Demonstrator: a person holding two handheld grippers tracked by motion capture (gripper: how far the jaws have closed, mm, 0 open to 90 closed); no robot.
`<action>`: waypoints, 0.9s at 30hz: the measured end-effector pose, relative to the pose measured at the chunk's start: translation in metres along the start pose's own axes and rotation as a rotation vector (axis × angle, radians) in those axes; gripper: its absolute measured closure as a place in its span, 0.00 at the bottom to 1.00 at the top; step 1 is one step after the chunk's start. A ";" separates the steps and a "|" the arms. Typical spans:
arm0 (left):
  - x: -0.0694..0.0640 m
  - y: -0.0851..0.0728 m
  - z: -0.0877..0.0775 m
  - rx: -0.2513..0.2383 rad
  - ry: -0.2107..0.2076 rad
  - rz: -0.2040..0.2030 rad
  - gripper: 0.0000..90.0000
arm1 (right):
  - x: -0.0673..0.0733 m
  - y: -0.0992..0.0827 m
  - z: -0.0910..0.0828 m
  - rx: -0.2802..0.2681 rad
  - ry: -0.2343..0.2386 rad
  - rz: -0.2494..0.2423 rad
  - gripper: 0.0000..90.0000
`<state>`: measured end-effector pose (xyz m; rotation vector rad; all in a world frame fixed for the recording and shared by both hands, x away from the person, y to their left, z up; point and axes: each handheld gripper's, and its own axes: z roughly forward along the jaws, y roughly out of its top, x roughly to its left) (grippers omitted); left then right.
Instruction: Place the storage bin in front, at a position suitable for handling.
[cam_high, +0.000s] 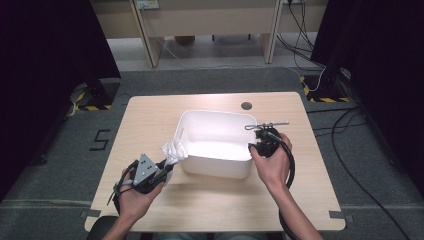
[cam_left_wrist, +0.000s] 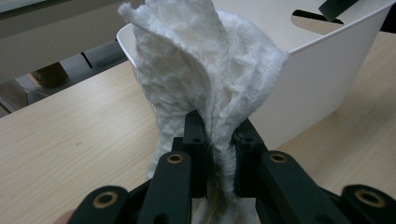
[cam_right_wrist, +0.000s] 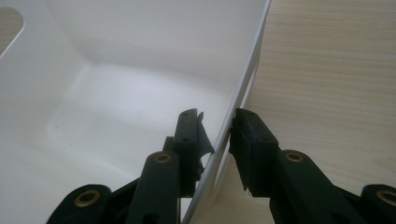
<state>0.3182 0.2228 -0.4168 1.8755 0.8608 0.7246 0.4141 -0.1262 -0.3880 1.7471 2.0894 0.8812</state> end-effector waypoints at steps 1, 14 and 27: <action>0.000 0.000 0.000 0.000 0.000 0.000 0.87 | 0.000 0.000 0.000 0.000 0.000 0.000 0.79; -0.007 -0.019 0.008 0.010 0.022 0.016 0.87 | 0.004 0.001 0.006 -0.014 -0.011 -0.071 0.80; -0.007 -0.022 0.014 0.020 0.015 0.015 0.87 | 0.008 -0.003 0.003 -0.012 0.006 -0.088 0.78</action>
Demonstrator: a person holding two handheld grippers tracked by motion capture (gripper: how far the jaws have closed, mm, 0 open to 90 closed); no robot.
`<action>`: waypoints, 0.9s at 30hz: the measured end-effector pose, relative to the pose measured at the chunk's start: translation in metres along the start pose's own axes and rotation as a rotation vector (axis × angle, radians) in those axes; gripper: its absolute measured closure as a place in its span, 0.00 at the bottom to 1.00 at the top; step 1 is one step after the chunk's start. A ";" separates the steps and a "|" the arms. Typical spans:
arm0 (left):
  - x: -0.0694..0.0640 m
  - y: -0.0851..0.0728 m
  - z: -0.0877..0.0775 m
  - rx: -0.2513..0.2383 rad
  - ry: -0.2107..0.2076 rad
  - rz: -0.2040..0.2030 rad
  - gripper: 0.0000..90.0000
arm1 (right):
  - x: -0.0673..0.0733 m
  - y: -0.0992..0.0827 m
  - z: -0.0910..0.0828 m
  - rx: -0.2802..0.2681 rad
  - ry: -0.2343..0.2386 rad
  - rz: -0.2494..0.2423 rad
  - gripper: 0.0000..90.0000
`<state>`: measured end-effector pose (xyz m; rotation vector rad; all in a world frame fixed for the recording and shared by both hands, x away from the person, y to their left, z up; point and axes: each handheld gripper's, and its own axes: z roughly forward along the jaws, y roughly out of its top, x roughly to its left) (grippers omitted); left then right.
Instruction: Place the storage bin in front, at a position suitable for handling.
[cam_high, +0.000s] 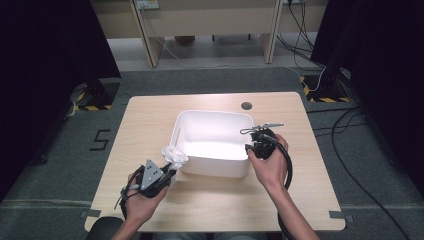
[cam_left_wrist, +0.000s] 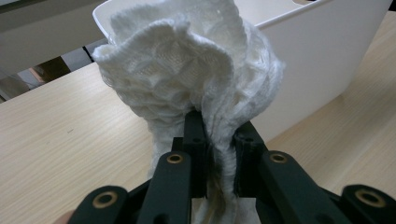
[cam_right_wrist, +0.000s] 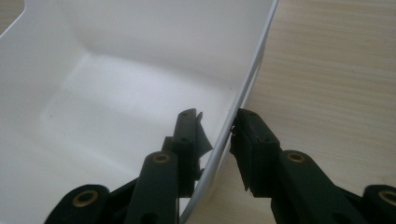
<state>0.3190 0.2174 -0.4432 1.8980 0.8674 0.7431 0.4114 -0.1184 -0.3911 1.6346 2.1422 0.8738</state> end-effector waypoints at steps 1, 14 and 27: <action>0.000 0.000 0.000 0.002 0.001 -0.003 0.87 | 0.000 -0.001 -0.001 -0.003 -0.002 -0.010 0.78; -0.001 -0.008 0.009 0.037 0.005 0.006 0.87 | 0.002 -0.003 -0.002 0.003 0.006 -0.026 0.77; 0.000 -0.015 0.023 0.087 -0.013 -0.008 0.87 | 0.002 0.000 0.000 0.011 0.015 -0.028 0.77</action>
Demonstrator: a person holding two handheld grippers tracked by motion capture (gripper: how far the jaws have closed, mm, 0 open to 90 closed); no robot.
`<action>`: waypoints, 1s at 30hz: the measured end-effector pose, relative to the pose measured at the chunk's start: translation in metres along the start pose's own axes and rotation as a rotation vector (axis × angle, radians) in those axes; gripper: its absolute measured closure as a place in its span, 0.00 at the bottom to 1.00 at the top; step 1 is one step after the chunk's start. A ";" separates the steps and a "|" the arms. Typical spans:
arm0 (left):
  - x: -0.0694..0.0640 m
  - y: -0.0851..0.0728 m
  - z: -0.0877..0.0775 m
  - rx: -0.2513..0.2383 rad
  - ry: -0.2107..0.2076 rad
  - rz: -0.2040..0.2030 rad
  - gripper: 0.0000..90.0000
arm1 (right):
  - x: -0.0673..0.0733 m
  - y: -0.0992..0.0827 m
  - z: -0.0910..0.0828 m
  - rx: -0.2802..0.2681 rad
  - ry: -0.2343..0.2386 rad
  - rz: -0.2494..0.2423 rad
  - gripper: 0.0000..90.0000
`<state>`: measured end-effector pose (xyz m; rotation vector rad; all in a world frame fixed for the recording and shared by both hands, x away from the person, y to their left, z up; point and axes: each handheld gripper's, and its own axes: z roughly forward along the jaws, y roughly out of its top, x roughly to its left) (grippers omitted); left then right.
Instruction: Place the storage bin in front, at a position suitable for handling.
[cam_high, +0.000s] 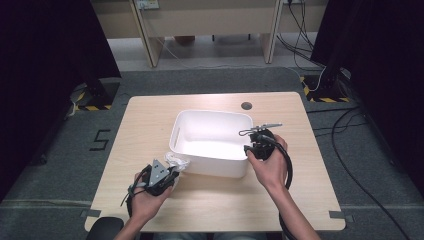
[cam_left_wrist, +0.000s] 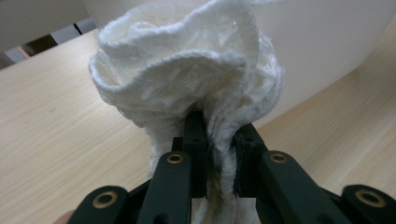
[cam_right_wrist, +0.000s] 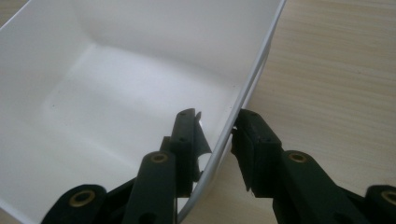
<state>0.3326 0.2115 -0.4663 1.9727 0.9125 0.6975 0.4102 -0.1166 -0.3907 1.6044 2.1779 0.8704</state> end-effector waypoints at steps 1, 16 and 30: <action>0.000 0.000 0.000 0.000 0.000 0.000 0.87 | 0.000 0.000 0.000 0.000 0.000 -0.001 0.77; -0.002 -0.005 0.015 0.085 -0.017 0.015 0.87 | -0.001 0.002 0.001 0.005 0.009 -0.007 0.77; -0.001 -0.005 0.031 0.221 -0.060 0.011 0.87 | -0.002 0.005 0.003 0.005 0.022 -0.010 0.76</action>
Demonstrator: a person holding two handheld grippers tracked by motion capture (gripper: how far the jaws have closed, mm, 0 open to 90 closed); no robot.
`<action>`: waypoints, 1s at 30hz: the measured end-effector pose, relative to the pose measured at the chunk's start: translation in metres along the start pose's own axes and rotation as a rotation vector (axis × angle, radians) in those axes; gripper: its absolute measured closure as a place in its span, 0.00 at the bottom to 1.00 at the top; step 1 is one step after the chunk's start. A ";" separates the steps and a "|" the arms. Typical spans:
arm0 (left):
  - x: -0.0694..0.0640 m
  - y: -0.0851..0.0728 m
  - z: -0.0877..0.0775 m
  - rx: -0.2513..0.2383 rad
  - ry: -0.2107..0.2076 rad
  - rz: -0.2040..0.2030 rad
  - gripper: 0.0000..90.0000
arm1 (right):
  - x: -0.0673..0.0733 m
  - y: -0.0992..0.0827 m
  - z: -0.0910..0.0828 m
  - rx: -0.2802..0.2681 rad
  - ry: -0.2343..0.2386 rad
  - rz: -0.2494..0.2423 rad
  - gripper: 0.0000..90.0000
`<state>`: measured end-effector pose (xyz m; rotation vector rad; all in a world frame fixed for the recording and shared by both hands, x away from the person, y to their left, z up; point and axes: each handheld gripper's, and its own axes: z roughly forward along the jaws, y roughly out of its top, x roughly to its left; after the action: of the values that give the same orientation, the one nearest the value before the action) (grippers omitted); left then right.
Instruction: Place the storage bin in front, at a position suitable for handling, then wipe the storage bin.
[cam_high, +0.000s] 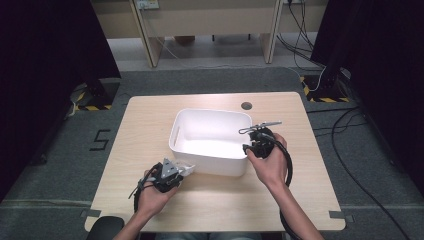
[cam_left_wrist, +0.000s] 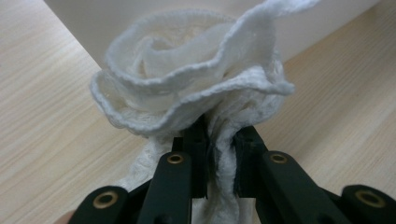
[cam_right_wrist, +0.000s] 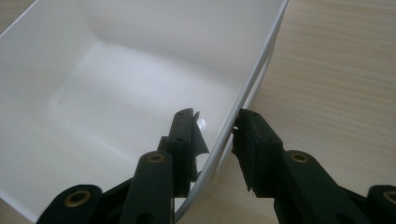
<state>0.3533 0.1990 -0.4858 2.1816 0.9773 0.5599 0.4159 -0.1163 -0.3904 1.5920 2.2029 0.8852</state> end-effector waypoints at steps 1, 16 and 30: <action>0.000 0.000 0.001 0.008 -0.002 0.002 0.87 | 0.000 0.000 0.000 0.000 -0.001 -0.005 0.76; -0.003 0.000 0.003 0.024 -0.002 -0.004 0.88 | 0.000 0.002 0.001 0.003 0.001 -0.014 0.76; -0.013 0.012 0.006 0.036 -0.021 0.024 0.88 | -0.001 0.004 0.003 0.003 0.012 -0.020 0.76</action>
<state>0.3545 0.1808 -0.4822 2.2289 0.9581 0.5328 0.4213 -0.1153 -0.3902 1.5675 2.2255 0.8884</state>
